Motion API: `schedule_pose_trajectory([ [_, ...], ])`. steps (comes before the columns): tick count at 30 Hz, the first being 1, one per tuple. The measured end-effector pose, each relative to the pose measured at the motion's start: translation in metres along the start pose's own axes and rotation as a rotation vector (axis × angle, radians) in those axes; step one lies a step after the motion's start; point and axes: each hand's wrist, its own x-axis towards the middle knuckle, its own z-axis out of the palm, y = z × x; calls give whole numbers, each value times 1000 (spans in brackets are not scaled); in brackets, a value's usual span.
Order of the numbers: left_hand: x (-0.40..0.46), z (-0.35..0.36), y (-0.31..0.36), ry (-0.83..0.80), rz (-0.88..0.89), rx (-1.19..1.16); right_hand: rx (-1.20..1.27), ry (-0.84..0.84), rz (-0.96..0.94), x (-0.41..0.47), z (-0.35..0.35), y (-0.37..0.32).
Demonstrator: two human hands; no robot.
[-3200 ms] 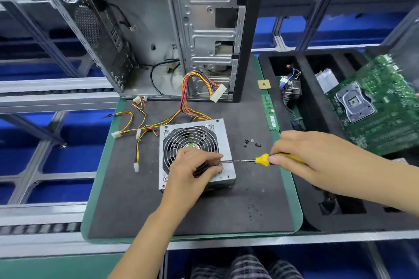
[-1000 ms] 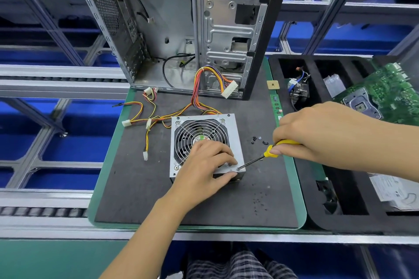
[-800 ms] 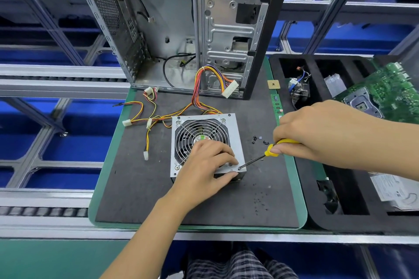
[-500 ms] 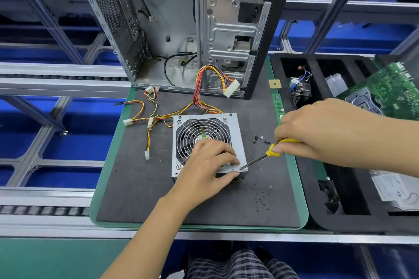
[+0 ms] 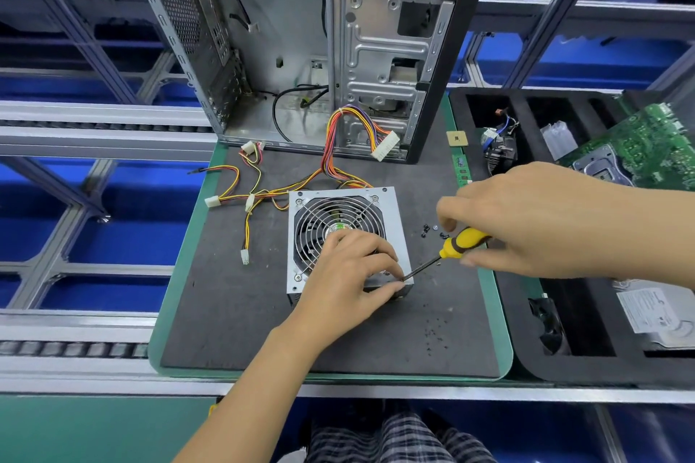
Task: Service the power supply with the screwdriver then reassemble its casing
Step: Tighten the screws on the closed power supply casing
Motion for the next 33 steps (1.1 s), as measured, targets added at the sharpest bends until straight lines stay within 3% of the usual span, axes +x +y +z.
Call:
schedule_pose_trajectory([
  [3,1,0,1,-6,-20,-19,-54,-41,-4,2,-3,0],
  [10,4,2,4,-27,-55,-13,-312,69,-35,14,-12,-12],
  [16,6,3,6,-52,-95,-40,-231,12,-87,20,-22,-14],
  [26,11,-3,14,0,-115,-182,-312,102,-80,30,-32,-28],
  [33,14,-11,11,-94,-81,-126,-74,17,-111,23,-35,-26],
])
